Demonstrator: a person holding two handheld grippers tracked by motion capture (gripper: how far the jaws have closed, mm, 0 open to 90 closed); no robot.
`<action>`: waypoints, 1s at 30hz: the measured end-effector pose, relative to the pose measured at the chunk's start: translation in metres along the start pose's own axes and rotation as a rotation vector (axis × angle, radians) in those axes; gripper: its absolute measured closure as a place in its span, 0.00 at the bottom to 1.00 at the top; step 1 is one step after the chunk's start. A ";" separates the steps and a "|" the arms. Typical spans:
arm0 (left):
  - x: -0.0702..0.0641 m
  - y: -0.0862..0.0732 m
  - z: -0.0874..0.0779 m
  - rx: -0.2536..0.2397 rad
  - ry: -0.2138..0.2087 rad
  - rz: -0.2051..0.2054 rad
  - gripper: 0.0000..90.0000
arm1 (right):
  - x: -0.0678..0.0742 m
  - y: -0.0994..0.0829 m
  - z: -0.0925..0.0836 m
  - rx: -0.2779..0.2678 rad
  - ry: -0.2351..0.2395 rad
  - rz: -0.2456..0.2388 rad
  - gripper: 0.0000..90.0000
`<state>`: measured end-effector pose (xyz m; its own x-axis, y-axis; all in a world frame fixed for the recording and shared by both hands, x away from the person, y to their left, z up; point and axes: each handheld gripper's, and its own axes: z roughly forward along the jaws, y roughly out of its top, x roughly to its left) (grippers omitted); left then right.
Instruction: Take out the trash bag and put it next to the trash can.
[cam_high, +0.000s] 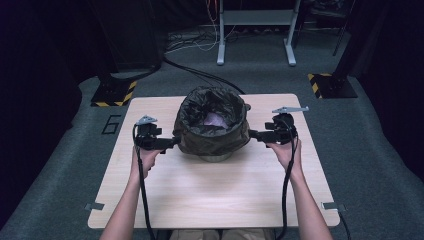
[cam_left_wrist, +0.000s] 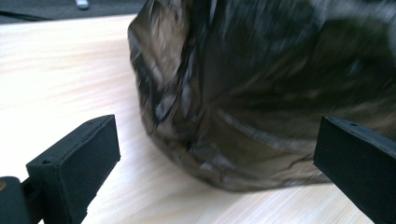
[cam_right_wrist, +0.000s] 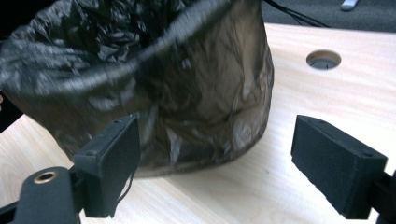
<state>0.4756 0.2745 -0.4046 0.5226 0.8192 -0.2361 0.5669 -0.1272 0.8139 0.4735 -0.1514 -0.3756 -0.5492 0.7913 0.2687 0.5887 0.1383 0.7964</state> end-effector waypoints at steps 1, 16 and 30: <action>0.000 0.003 0.000 -0.006 -0.001 0.004 0.00 | 0.001 0.004 0.000 0.005 -0.003 -0.003 0.17; -0.007 0.052 -0.004 -0.058 -0.033 0.020 0.12 | 0.010 0.056 0.011 0.002 -0.027 -0.047 0.33; -0.009 0.078 0.017 0.014 0.002 0.048 0.60 | 0.003 0.079 0.038 0.056 -0.054 -0.014 0.56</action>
<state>0.5260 0.2482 -0.3481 0.5481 0.8133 -0.1953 0.5497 -0.1744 0.8169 0.5410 -0.1150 -0.3324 -0.5260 0.8197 0.2267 0.6142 0.1818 0.7679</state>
